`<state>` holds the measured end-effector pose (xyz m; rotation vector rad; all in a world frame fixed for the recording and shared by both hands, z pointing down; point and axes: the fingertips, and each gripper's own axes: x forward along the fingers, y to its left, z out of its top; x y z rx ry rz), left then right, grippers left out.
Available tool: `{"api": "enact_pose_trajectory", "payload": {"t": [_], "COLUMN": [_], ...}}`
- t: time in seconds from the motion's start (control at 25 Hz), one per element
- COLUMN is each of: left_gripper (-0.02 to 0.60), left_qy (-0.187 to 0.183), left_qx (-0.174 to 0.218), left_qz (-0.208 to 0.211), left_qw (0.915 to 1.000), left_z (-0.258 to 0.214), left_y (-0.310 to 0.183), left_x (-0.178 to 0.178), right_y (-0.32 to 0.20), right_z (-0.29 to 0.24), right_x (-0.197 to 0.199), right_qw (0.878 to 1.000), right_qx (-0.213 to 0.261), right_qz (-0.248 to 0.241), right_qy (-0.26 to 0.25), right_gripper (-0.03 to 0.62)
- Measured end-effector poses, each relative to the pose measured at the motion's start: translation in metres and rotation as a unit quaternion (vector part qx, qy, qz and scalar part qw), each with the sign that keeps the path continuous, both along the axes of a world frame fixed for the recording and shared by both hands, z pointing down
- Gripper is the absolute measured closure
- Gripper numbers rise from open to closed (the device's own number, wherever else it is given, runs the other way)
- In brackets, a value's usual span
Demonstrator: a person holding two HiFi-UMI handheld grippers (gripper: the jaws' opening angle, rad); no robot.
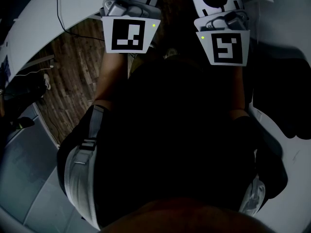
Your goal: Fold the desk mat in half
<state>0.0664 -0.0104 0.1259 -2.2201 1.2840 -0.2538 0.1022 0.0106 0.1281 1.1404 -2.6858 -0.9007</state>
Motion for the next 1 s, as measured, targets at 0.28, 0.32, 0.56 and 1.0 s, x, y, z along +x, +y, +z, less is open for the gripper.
{"api": "enact_pose_trajectory", "payload": {"t": [0.28, 0.32, 0.56, 1.0], "left_gripper": [0.569, 0.569, 0.569, 0.569], "left_qy": [-0.005, -0.005, -0.001, -0.005], "left_qx": [0.0, 0.001, 0.001, 0.007], "left_qz": [0.007, 0.007, 0.008, 0.012], "left_qw": [1.0, 1.0, 1.0, 0.9999], "left_z": [0.0018, 0.0018, -0.0002, -0.004], "left_y": [-0.0033, -0.0029, -0.0029, -0.001], "left_x": [0.0032, 0.0031, 0.0051, 0.0072], "right_y": [-0.0022, -0.002, -0.0017, -0.001], "right_z": [0.0049, 0.0045, 0.0025, 0.0026], "right_x": [-0.0003, -0.0002, 0.001, -0.0003], "right_qw": [1.0, 1.0, 1.0, 1.0], "right_qx": [-0.006, -0.004, 0.001, 0.001], "right_qz": [-0.001, -0.001, -0.003, -0.007], "right_qy": [0.006, 0.005, 0.003, 0.002], "right_gripper": [0.565, 0.566, 0.565, 0.566]}}
